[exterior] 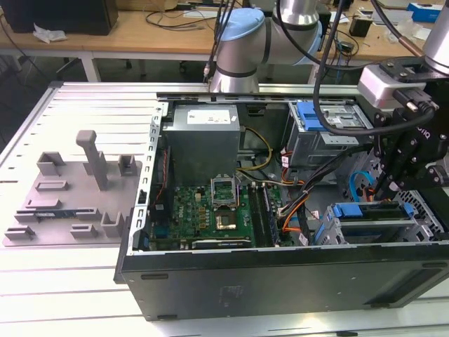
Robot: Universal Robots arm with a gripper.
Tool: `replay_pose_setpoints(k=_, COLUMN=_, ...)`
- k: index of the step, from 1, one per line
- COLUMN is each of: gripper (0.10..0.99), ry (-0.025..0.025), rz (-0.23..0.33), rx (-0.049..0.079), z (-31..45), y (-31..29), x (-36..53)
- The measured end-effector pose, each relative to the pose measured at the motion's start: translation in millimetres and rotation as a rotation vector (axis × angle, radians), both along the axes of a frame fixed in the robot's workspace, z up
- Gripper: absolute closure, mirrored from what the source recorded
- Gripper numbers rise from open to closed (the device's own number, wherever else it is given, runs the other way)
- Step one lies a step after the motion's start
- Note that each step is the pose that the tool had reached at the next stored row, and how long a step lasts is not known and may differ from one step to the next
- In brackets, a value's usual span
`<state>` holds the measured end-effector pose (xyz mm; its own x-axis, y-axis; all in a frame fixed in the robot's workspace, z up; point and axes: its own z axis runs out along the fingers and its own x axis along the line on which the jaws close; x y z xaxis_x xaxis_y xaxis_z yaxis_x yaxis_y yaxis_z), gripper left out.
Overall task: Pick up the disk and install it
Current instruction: 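Insert the second disk wire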
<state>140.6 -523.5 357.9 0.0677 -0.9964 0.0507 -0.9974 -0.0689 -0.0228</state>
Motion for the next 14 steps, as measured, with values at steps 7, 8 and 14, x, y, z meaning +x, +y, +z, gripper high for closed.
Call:
replay_pose_setpoints(k=7, gripper=0.925, ry=0.0, rz=-0.003, rx=0.0, z=-0.7, y=-1.5, x=0.3)
replay_pose_setpoints(k=8, gripper=0.925, ry=0.0, rz=-0.003, rx=0.0, z=-0.7, y=-1.5, x=0.3)
replay_pose_setpoints(k=14, gripper=0.925, ry=0.0, rz=-0.004, rx=0.0, z=-2.6, y=-1.5, x=0.5)
